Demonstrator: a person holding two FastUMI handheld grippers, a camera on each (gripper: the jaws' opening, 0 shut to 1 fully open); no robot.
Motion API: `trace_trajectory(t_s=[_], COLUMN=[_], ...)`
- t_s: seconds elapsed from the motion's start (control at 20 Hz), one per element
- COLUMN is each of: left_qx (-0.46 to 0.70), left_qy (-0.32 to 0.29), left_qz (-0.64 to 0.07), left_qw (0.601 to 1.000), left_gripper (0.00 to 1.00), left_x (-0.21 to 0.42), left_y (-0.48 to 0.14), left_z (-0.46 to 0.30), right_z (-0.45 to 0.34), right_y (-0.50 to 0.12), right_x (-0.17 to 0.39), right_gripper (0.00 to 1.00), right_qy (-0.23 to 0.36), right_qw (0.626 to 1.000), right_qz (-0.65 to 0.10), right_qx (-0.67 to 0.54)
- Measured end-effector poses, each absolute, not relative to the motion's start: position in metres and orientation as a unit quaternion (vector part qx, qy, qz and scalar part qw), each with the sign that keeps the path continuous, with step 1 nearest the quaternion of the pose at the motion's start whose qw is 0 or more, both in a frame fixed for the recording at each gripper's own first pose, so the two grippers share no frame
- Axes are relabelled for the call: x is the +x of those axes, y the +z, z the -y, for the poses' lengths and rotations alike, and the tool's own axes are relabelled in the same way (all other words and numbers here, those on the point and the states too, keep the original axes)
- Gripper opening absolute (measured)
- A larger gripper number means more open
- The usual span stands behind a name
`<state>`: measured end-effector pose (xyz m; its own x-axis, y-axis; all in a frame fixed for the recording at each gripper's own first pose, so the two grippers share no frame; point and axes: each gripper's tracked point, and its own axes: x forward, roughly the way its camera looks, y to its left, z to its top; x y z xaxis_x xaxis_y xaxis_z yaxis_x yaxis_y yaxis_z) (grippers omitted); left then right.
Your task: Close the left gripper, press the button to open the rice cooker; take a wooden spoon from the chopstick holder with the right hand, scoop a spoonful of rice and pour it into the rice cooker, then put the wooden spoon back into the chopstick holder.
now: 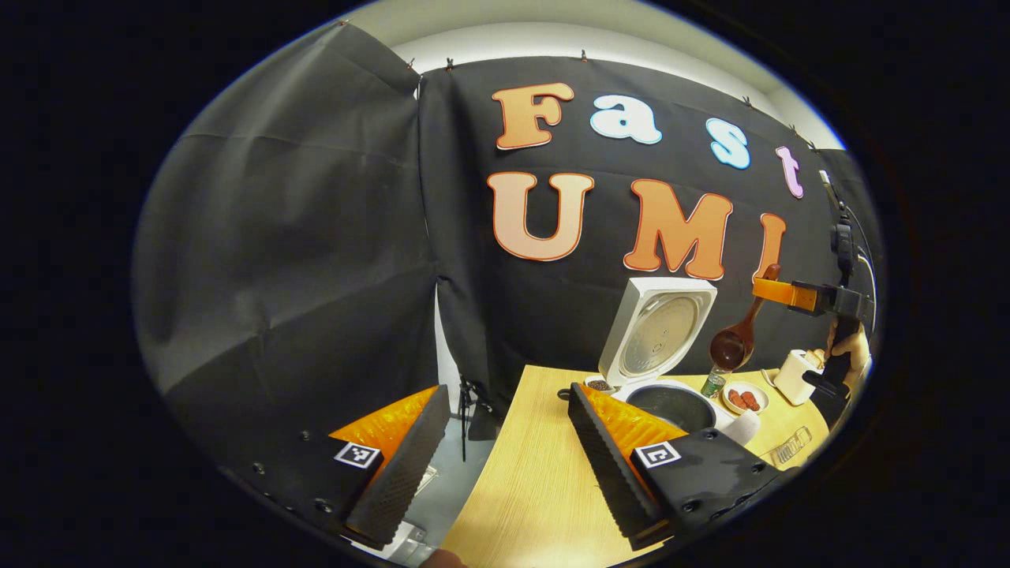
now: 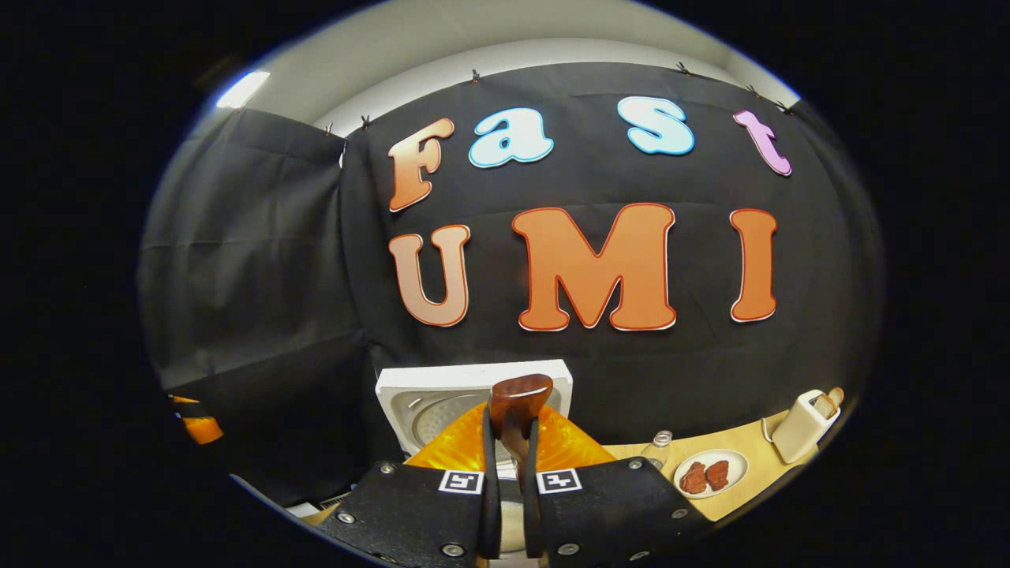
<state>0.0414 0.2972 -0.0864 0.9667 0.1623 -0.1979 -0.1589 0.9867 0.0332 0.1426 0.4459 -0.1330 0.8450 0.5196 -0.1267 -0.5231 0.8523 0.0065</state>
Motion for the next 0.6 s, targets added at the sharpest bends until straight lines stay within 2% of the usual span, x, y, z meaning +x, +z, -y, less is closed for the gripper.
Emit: trace_trajectory(t_s=[0.3,0.6], left_qx=[-0.003,0.002], left_qy=[0.082,0.072], left_qz=[-0.092,-0.082], left_qw=[0.992,0.994], left_gripper=[1.00,0.99], left_x=[0.040,0.040], left_y=[-0.079,-0.071], left_z=[-0.293,-0.275], right_z=[-0.421,-0.353], right_y=[-0.127,-0.108], right_x=[0.145,0.146], right_gripper=[0.10,0.10], right_qy=[0.267,0.225], right_qw=[0.954,0.960], right_qz=[-0.094,-0.085], right_qx=[0.097,0.147])
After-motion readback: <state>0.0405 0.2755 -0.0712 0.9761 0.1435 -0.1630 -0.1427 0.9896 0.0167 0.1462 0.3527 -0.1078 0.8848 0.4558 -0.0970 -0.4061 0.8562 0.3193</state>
